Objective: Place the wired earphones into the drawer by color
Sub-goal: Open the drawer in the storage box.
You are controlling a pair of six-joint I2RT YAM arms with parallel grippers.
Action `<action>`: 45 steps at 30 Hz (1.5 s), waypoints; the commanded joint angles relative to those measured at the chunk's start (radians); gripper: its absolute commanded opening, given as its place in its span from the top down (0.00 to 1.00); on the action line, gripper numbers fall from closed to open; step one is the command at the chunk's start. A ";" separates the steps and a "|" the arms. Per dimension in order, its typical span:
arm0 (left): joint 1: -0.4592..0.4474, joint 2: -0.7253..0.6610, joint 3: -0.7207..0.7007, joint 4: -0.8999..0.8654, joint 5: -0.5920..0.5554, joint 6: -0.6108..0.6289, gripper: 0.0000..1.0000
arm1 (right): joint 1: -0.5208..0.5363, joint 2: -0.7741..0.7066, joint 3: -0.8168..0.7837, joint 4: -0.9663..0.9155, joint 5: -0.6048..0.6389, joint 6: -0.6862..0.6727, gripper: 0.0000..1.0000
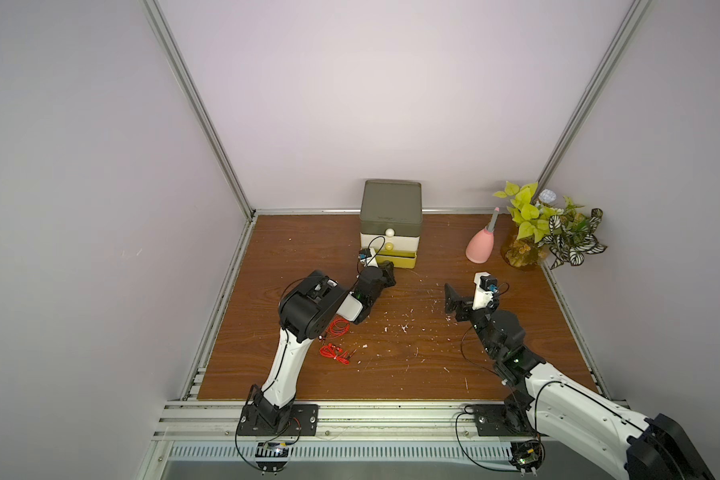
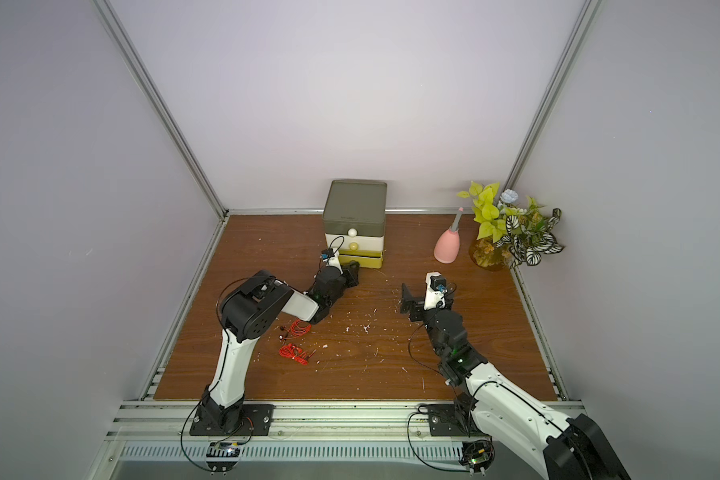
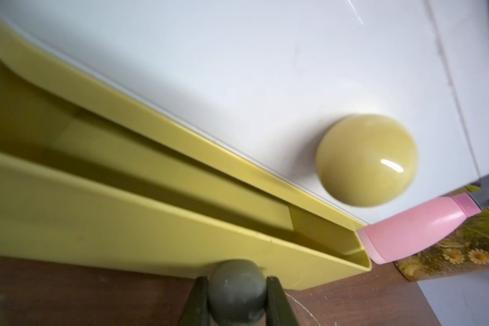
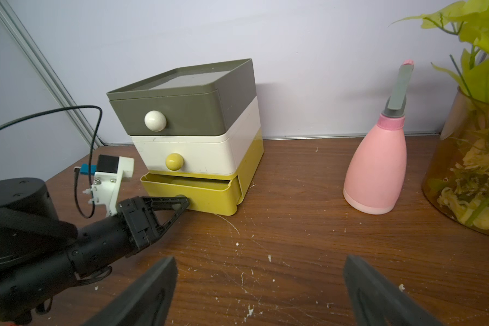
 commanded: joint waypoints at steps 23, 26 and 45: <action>-0.101 -0.199 -0.240 0.118 -0.056 -0.034 0.82 | -0.003 -0.002 0.005 0.043 0.007 0.001 0.01; -0.116 -0.220 -0.261 0.118 -0.066 -0.031 0.82 | -0.003 -0.001 0.004 0.043 0.006 0.002 0.01; -0.182 -0.293 -0.361 0.117 -0.117 -0.058 0.82 | -0.004 -0.007 0.006 0.040 0.007 0.002 0.01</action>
